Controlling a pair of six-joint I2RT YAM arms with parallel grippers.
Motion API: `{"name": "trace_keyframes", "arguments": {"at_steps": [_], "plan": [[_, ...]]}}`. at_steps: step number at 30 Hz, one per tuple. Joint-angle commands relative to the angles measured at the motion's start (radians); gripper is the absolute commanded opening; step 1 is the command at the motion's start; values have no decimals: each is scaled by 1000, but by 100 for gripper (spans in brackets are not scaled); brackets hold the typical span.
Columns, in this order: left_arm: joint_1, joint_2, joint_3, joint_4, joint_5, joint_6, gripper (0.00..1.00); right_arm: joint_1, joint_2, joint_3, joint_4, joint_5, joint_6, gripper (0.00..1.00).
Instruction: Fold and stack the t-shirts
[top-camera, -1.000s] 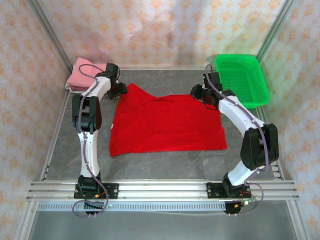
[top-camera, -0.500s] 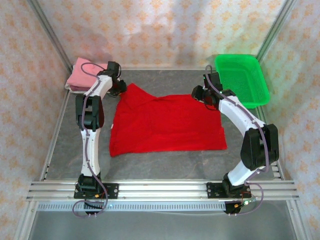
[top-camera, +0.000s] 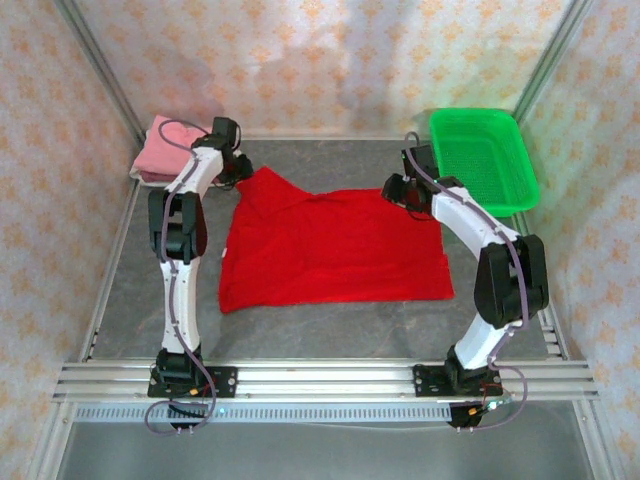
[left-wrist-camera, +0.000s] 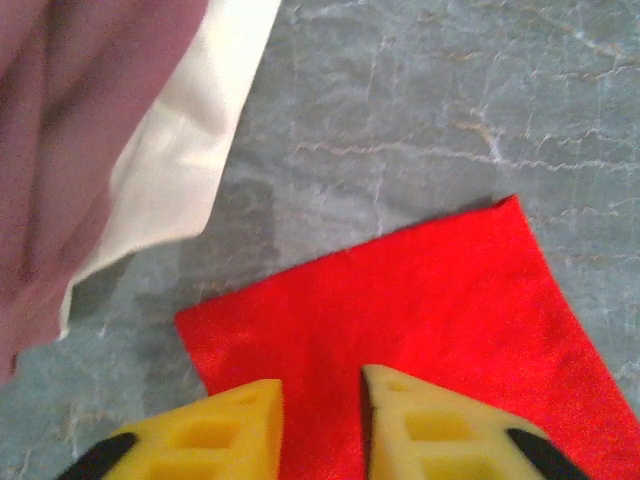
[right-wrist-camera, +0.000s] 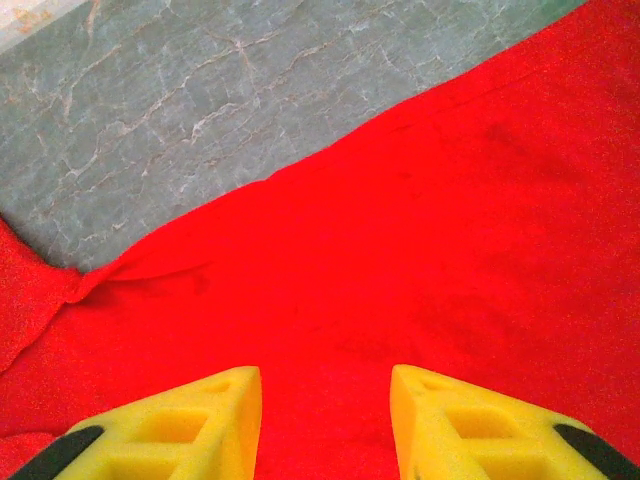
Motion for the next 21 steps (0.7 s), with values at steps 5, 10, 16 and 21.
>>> {"name": "trace_keyframes", "arguments": {"at_steps": [5,10,16,21], "plan": [[30,-2,-18,6,-17,-17,42,-7,2,12,-9,-1,-2,39],[28,40,18,-27,-62,-20,46,-8,-9,-2,-6,-3,-1,40],[24,83,58,-63,-68,-12,51,-8,-6,-7,0,-11,4,40],[17,109,73,-56,-70,-15,44,-9,-7,-7,-2,-15,4,40]]}}
